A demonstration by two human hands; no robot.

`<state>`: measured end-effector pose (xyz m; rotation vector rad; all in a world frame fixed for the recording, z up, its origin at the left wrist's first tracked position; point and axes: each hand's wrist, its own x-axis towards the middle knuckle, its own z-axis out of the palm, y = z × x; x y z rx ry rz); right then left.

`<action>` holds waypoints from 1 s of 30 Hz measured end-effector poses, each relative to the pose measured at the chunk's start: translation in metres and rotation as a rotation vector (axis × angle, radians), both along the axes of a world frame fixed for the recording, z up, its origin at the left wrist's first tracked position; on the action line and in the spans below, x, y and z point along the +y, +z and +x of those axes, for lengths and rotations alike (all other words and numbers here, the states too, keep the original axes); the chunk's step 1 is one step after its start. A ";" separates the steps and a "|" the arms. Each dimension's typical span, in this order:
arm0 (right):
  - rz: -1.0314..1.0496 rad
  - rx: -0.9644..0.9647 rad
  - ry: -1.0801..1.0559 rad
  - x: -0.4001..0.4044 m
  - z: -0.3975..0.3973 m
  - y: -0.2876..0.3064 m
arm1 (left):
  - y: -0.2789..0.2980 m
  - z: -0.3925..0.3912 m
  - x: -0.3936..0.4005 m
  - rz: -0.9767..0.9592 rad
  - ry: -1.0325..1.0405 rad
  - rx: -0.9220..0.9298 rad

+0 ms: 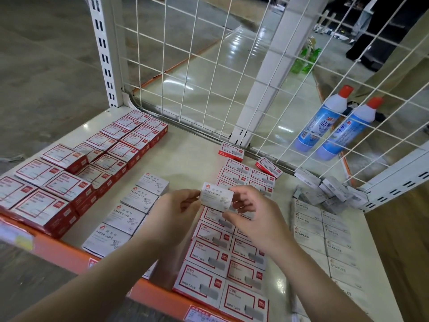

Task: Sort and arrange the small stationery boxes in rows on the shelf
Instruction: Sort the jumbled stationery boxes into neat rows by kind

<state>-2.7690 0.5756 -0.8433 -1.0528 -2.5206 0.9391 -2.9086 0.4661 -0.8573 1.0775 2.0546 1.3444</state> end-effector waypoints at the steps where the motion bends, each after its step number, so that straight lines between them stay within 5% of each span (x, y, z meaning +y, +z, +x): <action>1: 0.001 0.002 0.003 0.000 -0.001 0.000 | 0.001 -0.001 -0.001 -0.009 0.010 0.014; 13: -0.020 -0.152 0.129 -0.004 -0.049 0.005 | -0.005 -0.045 -0.031 -0.291 0.088 0.460; 30: -0.079 -0.169 0.084 0.002 -0.081 -0.016 | -0.007 -0.051 -0.038 -0.348 -0.057 0.535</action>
